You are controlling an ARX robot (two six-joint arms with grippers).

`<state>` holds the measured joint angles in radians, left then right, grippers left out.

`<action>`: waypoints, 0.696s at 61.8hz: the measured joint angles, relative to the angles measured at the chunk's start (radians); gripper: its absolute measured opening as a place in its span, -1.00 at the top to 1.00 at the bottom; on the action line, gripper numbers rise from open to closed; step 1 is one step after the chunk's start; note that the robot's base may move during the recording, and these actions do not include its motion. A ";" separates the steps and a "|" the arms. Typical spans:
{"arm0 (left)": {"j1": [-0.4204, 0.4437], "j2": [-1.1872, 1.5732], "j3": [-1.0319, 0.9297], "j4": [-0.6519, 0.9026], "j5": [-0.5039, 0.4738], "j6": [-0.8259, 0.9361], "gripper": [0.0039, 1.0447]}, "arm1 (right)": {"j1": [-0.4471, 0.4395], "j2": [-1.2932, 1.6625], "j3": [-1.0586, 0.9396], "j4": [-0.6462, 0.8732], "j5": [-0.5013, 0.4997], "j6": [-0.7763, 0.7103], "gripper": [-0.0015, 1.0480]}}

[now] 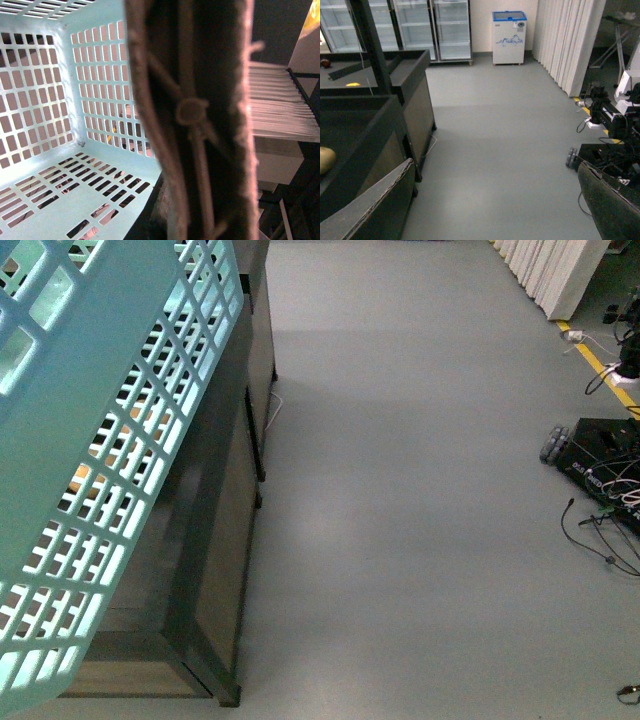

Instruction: Pick lemon and mango into basket

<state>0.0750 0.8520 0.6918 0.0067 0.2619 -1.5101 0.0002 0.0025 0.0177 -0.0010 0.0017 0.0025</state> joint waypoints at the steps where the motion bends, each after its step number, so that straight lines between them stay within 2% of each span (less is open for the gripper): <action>1: 0.000 0.000 0.000 0.000 0.000 0.000 0.92 | 0.000 0.000 0.000 -0.001 -0.003 0.000 -0.83; 43: 0.000 0.000 0.001 0.000 0.000 0.000 0.92 | 0.000 0.000 0.000 -0.001 -0.001 0.000 -0.83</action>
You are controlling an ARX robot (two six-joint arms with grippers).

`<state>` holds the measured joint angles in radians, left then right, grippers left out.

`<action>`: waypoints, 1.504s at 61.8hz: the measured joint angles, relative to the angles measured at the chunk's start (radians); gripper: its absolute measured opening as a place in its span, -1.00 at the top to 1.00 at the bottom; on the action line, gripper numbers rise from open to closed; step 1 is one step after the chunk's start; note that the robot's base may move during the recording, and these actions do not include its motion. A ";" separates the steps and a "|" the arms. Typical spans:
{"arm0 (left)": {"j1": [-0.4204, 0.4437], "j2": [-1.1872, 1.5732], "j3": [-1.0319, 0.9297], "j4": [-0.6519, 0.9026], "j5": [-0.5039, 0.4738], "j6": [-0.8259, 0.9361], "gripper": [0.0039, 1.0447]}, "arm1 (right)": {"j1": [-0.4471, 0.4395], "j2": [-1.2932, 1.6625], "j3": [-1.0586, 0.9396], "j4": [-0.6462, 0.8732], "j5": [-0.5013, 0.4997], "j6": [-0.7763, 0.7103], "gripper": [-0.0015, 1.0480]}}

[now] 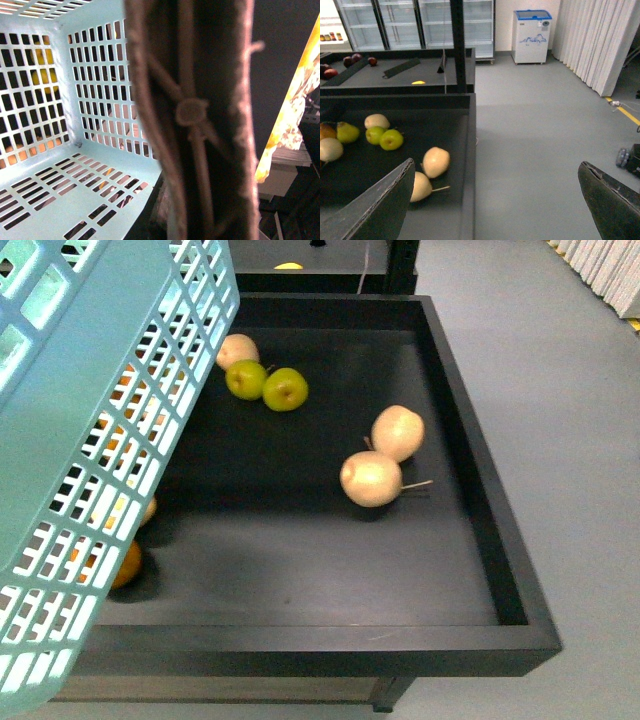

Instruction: Pick lemon and mango into basket

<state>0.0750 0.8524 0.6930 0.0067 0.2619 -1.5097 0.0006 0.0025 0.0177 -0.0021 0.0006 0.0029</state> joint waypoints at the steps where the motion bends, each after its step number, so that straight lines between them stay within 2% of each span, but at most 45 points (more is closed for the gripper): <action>1: 0.000 0.000 0.000 0.000 0.000 0.000 0.92 | 0.000 0.000 0.000 0.000 0.000 0.000 -0.83; 93: 0.000 0.001 0.003 0.000 0.000 0.000 0.92 | 0.000 0.000 0.000 0.000 0.000 0.000 -0.83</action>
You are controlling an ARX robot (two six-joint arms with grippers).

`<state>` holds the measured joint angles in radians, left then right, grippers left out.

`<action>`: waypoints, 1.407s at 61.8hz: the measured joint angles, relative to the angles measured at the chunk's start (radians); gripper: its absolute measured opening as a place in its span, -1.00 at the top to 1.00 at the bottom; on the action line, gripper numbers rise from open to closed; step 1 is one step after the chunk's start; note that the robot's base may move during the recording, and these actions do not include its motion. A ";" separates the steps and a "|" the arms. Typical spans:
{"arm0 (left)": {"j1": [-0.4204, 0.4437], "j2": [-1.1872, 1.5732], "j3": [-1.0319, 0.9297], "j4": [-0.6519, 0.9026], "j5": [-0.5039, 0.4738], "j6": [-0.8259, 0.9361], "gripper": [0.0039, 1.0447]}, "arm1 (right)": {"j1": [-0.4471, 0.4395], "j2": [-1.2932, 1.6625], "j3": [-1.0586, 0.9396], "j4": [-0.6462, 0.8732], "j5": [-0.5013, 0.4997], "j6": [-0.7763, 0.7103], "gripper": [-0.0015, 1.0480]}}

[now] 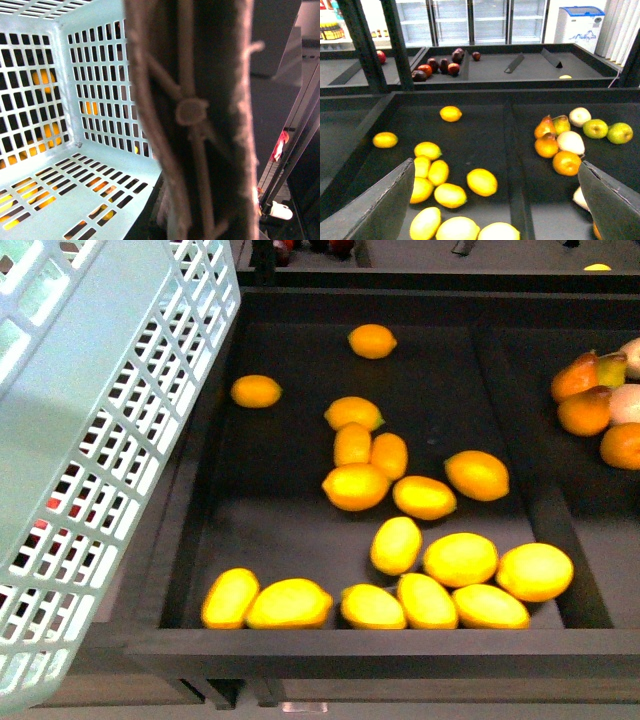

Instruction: Pick lemon and mango into basket

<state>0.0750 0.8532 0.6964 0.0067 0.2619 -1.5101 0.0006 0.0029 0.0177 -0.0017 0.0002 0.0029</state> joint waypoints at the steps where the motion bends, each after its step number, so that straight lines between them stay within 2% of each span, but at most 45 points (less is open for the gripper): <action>1: 0.000 0.000 0.000 0.000 -0.001 0.001 0.92 | 0.000 0.000 0.000 0.000 0.000 0.000 -0.83; 40: 0.000 -0.001 0.000 0.000 -0.001 0.005 0.92 | -0.001 0.000 0.000 0.000 -0.003 0.000 -0.83; 50: 0.012 -0.002 0.000 0.000 -0.034 0.021 0.92 | -0.002 0.000 -0.001 0.000 -0.008 0.000 -0.83; 62: 0.001 0.001 0.002 -0.008 0.001 0.013 0.92 | -0.002 0.000 -0.001 0.000 -0.003 0.000 -0.83; 67: -0.053 0.075 0.138 -0.304 -0.101 0.172 0.92 | -0.001 0.000 -0.001 0.000 -0.002 0.000 -0.83; 71: -0.092 0.131 0.211 -0.432 -0.164 0.334 0.92 | -0.001 0.000 -0.001 0.000 -0.002 0.000 -0.83; 75: -0.131 0.185 0.240 -0.456 -0.198 0.495 0.92 | -0.001 0.000 -0.001 0.000 0.000 0.000 -0.83; 79: -0.174 0.246 0.260 -0.451 -0.231 0.568 0.92 | -0.002 0.000 -0.001 0.000 -0.001 0.000 -0.83; 87: -0.250 0.357 0.320 -0.420 -0.282 0.599 0.92 | -0.001 0.000 -0.001 0.000 0.000 0.000 -0.83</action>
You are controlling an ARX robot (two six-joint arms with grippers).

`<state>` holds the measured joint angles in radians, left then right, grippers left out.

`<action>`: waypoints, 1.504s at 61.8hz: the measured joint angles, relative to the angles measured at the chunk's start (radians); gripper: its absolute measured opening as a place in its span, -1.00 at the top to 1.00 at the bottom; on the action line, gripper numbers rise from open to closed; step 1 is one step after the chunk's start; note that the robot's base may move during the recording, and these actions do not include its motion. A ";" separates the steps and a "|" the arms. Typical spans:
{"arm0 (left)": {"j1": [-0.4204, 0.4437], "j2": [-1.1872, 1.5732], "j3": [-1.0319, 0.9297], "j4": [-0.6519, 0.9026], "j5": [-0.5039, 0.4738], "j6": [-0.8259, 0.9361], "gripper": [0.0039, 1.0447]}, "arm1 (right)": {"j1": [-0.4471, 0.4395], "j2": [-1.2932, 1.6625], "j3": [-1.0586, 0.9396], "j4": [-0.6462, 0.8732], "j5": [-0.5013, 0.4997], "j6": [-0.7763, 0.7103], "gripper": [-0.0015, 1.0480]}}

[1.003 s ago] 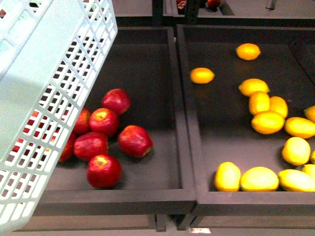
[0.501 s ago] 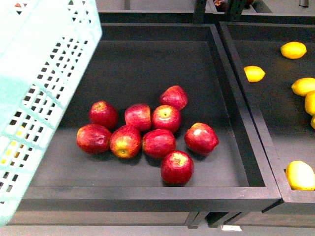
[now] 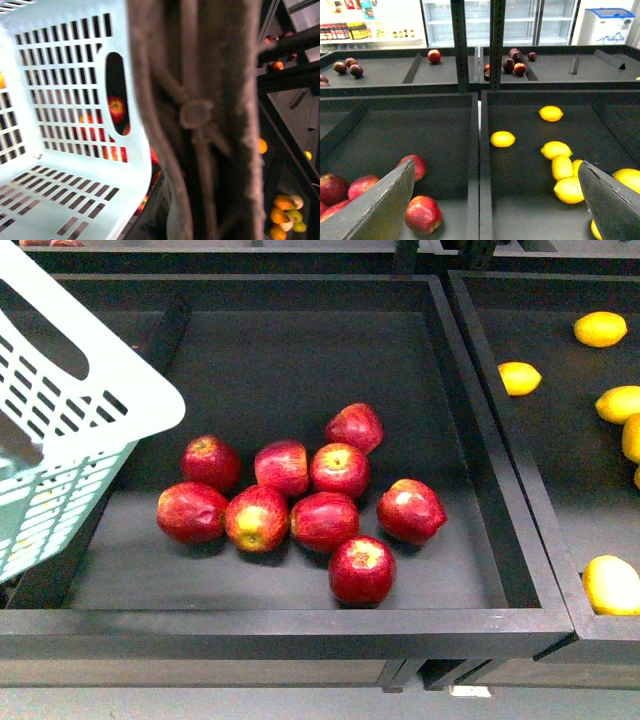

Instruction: Pick lemon and mango into basket

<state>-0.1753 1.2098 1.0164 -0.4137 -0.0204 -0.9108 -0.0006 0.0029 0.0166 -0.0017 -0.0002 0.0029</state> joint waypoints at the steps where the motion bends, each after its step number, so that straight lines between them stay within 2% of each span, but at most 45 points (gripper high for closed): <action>1: -0.014 0.022 0.018 0.009 -0.003 0.002 0.92 | 0.000 0.000 0.000 0.000 0.000 0.000 -0.83; 6: -0.054 0.082 0.069 0.030 0.006 0.005 0.92 | 0.000 0.000 0.000 0.000 0.000 0.000 -0.83; 15: -0.174 0.230 0.202 0.057 0.104 -0.014 0.92 | 0.000 0.000 0.000 0.000 0.000 0.000 -0.83; 24: -0.267 0.335 0.277 0.047 0.152 -0.018 0.92 | 0.000 0.000 0.000 0.000 0.000 0.000 -0.83; 37: -0.338 0.419 0.354 0.019 0.162 -0.011 0.92 | 0.000 0.000 0.000 0.000 0.000 0.000 -0.83; 54: -0.435 0.428 0.381 0.075 0.284 -0.003 0.92 | 0.000 0.000 0.000 0.000 0.000 0.000 -0.83; 93: -0.441 0.428 0.380 0.081 0.286 -0.006 0.92 | 0.000 0.000 0.000 0.000 0.000 0.000 -0.83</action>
<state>-0.6163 1.6379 1.3964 -0.3328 0.2657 -0.9173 -0.0006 0.0029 0.0166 -0.0017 -0.0002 0.0029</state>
